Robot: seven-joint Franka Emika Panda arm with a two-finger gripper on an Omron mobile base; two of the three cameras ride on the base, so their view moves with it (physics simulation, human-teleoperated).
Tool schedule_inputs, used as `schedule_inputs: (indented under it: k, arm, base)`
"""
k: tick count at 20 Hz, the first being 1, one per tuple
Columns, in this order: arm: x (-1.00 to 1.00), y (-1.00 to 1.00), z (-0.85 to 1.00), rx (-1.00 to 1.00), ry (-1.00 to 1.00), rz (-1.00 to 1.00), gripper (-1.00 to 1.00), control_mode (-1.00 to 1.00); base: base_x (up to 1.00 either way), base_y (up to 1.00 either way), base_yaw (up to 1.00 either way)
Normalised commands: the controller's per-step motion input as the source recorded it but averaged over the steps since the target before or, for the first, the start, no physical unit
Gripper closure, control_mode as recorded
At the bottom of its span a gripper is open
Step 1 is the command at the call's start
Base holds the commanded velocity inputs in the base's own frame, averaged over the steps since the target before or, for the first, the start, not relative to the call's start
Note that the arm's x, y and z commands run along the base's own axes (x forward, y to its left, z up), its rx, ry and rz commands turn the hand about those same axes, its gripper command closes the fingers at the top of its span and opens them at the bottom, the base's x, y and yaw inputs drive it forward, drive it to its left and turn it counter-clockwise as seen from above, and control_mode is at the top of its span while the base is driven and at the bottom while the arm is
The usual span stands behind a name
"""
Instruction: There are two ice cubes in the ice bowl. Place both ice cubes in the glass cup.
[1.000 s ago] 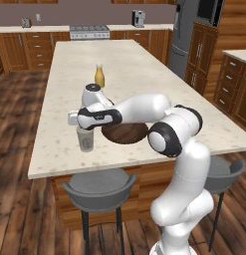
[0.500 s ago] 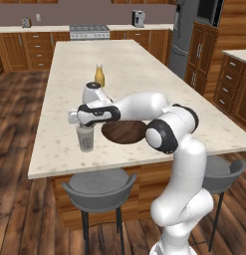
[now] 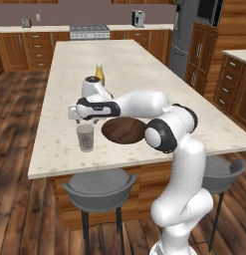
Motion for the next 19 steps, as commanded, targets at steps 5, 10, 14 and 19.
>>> schedule_inputs:
  k: [5,10,14,19]
  arm:
    - [-0.97,-0.83,0.15,0.06,0.0,-0.02,-1.0,-1.0]
    - [-1.0,-1.0,0.0,0.1,-0.08,0.0,-1.0,-1.0]
    - [-1.0,-1.0,0.0,0.1,-0.1,0.0,-1.0,-1.0]
    - [-1.0,-1.0,0.16,0.2,-0.21,0.0,-1.0,-1.0]
  base:
    - [0.0,0.0,0.0]
    - [0.0,0.0,0.0]
    - [0.0,0.0,0.0]
    - [0.0,0.0,0.0]
